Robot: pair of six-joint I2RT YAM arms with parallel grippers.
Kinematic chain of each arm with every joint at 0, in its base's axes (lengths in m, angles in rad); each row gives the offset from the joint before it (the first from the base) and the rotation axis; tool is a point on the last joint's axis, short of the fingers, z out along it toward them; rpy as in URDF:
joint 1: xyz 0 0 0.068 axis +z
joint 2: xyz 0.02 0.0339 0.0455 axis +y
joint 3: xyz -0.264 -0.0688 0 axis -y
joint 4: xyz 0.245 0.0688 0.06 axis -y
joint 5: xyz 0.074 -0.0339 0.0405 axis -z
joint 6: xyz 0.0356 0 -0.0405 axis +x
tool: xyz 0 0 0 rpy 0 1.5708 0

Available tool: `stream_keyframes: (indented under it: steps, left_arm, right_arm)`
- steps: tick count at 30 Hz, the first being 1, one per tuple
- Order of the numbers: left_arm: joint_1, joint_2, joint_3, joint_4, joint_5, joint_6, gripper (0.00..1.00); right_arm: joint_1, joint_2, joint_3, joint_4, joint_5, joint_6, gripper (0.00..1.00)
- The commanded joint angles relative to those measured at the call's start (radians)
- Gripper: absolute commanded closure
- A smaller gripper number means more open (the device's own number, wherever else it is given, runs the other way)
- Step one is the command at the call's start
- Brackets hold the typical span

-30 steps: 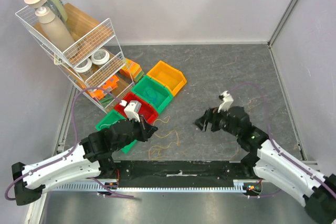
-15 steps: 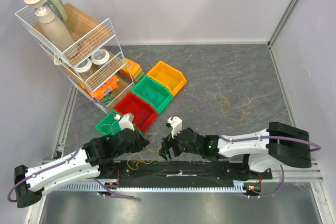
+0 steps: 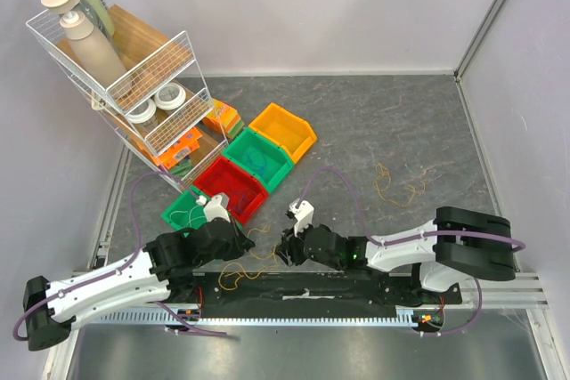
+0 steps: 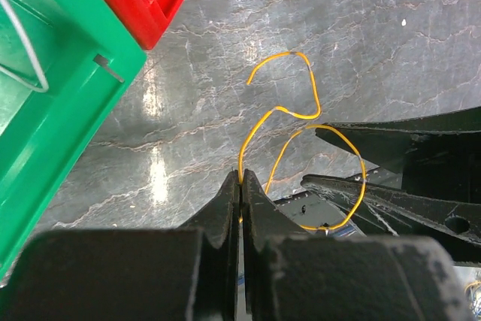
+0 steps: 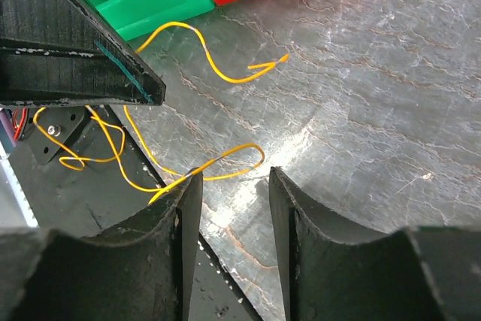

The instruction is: Untangle the cables

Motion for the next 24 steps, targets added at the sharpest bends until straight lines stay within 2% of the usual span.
stream_keyframes:
  steps: [1,5,9,14,16,19,22,24]
  left_arm:
    - [-0.001,0.043,-0.019,0.099,0.046,-0.003,0.98]
    - [-0.001,0.069,-0.042,0.24,0.148,0.091,0.98]
    - [-0.001,0.12,-0.062,0.401,0.278,0.178,0.98]
    - [0.0,0.287,-0.019,0.506,0.436,0.243,0.98]
    - [-0.001,0.374,0.022,0.503,0.473,0.278,0.98]
    - [0.0,0.424,0.073,0.494,0.491,0.306,0.98]
    - [-0.001,0.396,0.087,0.48,0.469,0.312,0.98]
    - [0.0,0.356,0.086,0.474,0.452,0.309,0.98]
  right_arm:
    - [0.014,0.039,-0.045,0.235,0.046,-0.04,0.53]
    - [0.016,0.058,-0.091,0.333,0.116,-0.063,0.55]
    - [0.016,0.024,-0.106,0.299,0.219,-0.099,0.55]
    - [0.016,0.012,-0.128,0.308,0.25,-0.095,0.59]
    - [0.016,0.009,-0.132,0.306,0.245,-0.094,0.65]
    - [0.017,-0.014,-0.154,0.308,0.245,-0.088,0.81]
    - [0.019,-0.045,-0.183,0.323,0.251,-0.074,0.98]
    - [0.019,-0.065,-0.206,0.337,0.261,-0.063,1.0]
